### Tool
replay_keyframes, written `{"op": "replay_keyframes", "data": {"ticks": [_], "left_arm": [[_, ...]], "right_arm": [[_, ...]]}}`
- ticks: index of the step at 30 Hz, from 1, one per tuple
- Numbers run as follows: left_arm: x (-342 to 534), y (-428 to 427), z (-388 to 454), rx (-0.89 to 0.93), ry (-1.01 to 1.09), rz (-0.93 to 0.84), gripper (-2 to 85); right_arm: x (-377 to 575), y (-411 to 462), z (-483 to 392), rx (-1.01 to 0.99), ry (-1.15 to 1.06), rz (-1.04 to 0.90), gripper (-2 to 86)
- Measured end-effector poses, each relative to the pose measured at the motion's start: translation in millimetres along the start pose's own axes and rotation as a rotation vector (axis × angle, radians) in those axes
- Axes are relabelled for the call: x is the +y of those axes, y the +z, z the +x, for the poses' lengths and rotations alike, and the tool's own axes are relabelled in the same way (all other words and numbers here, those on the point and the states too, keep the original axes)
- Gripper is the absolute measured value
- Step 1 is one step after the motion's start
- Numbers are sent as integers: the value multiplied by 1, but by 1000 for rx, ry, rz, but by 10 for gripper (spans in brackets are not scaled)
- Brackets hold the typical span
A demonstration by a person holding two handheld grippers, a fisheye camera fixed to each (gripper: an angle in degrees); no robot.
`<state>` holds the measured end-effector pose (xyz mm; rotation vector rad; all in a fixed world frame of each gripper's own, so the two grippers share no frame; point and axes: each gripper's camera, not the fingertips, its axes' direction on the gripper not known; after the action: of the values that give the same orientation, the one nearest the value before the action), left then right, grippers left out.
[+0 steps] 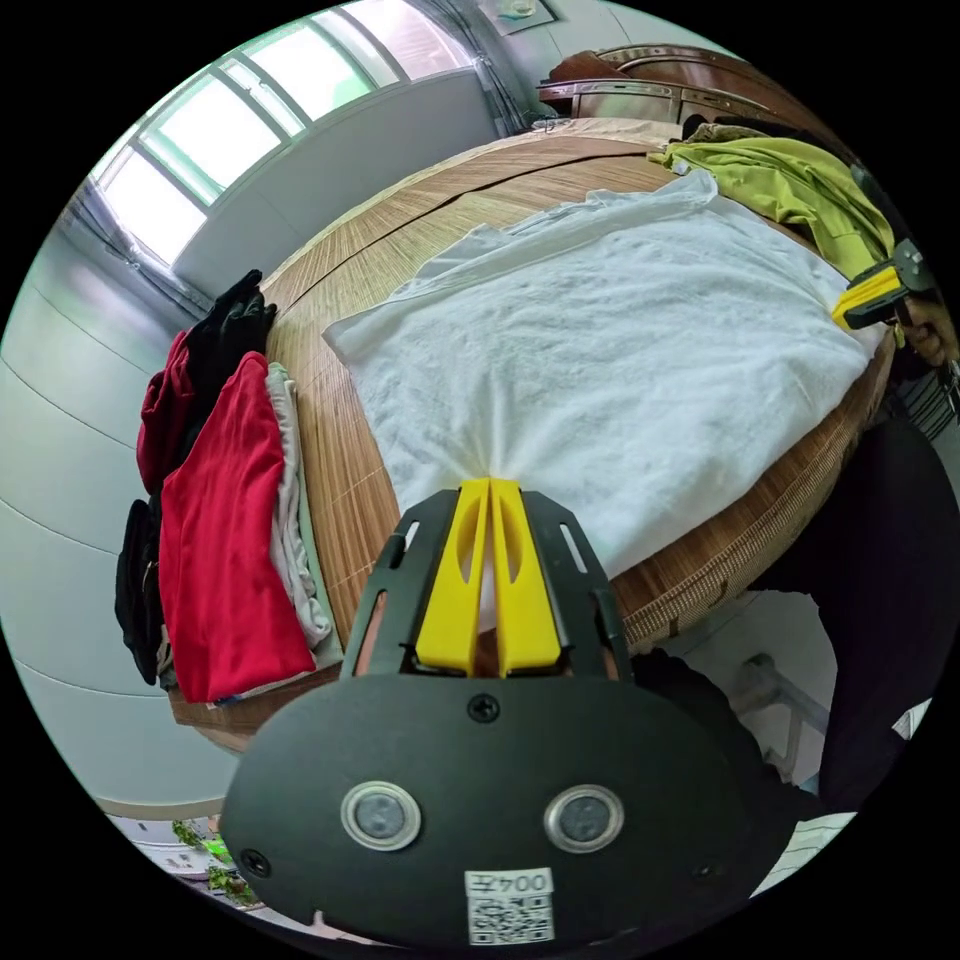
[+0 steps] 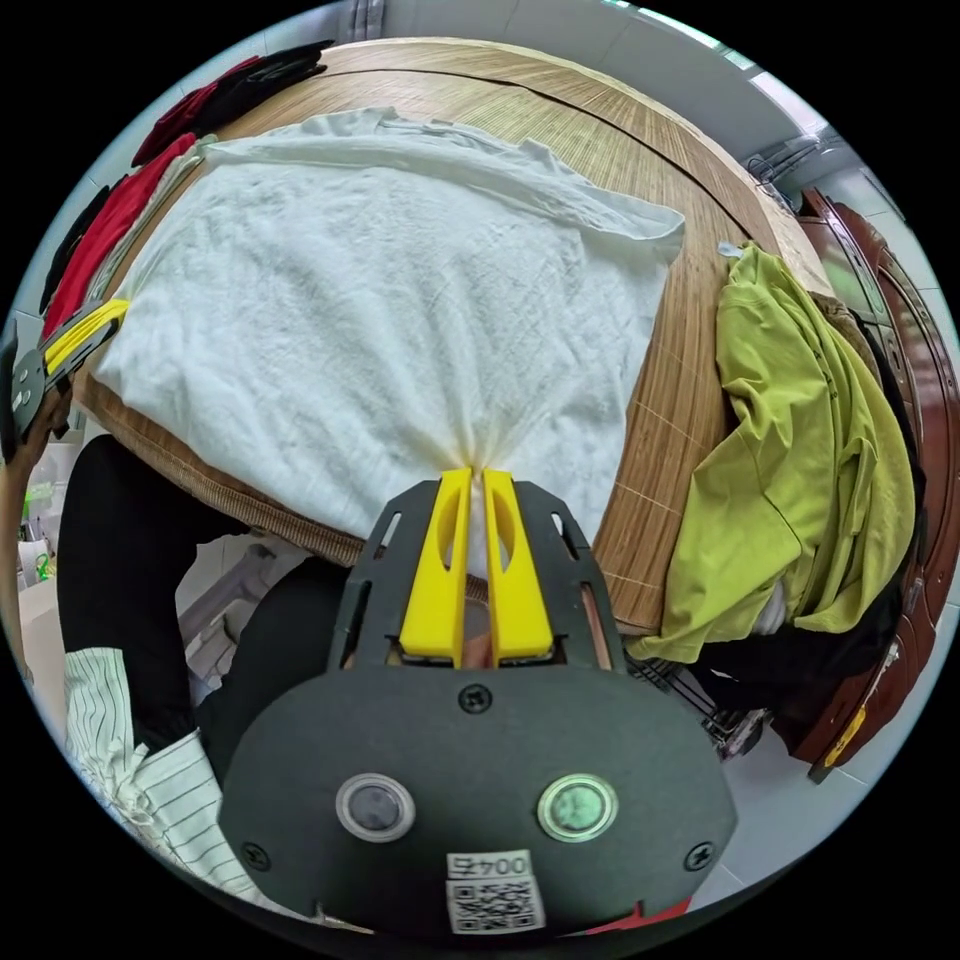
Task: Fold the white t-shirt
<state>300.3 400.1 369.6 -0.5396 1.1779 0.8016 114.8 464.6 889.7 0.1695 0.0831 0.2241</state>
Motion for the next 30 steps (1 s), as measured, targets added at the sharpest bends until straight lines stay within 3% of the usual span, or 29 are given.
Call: {"op": "replay_keyframes", "data": {"ticks": [10, 12, 16, 20, 26, 30], "left_arm": [[24, -21, -18, 33, -95, 28, 9], [44, -55, -54, 48, -211, 138, 10], [107, -93, -109, 205, -282, 267, 17], [165, -81, -112, 227, -176, 200, 37], [178, -61, -99, 237, -82, 188, 71], [169, -51, -107, 240, -29, 180, 73]], "right_arm": [[52, -58, 54, -8, 82, 140, 9], [70, -78, 72, -31, 97, 208, 4], [149, -140, 144, -367, 294, 439, 20], [240, -155, 186, -718, 412, 526, 54], [323, -172, 198, -835, 516, 542, 56], [341, -193, 219, -797, 540, 524, 56]]}}
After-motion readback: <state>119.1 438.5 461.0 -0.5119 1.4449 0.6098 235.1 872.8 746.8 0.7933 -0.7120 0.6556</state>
